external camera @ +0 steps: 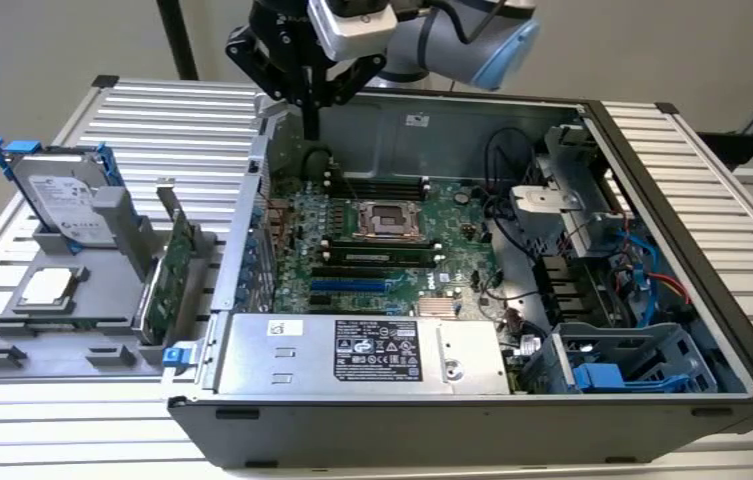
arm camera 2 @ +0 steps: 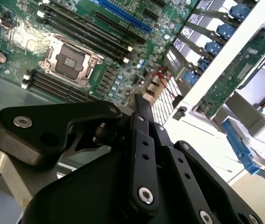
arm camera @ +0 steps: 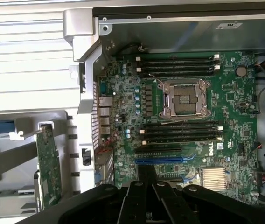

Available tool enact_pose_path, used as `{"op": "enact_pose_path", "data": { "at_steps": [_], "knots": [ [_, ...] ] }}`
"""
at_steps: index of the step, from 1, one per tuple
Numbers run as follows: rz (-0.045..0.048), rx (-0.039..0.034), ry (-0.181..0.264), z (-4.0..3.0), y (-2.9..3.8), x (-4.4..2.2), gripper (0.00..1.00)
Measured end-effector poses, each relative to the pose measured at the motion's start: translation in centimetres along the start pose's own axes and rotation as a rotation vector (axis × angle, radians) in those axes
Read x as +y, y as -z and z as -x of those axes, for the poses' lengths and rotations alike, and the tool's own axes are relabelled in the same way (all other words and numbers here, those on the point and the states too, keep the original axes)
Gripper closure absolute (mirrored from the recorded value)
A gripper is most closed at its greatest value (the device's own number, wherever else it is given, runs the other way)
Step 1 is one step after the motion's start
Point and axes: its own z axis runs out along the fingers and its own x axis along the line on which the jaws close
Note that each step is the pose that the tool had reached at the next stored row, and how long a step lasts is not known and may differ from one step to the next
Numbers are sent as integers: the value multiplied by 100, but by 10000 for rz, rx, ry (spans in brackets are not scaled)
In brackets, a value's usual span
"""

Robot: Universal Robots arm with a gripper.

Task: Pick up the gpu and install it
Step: 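Reach for the gpu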

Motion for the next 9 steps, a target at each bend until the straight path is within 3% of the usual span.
{"op": "enact_pose_path", "data": {
  "at_steps": [9],
  "knots": [
    [-1, 1, 0, -103, 3, -7, 100]
  ]
}}
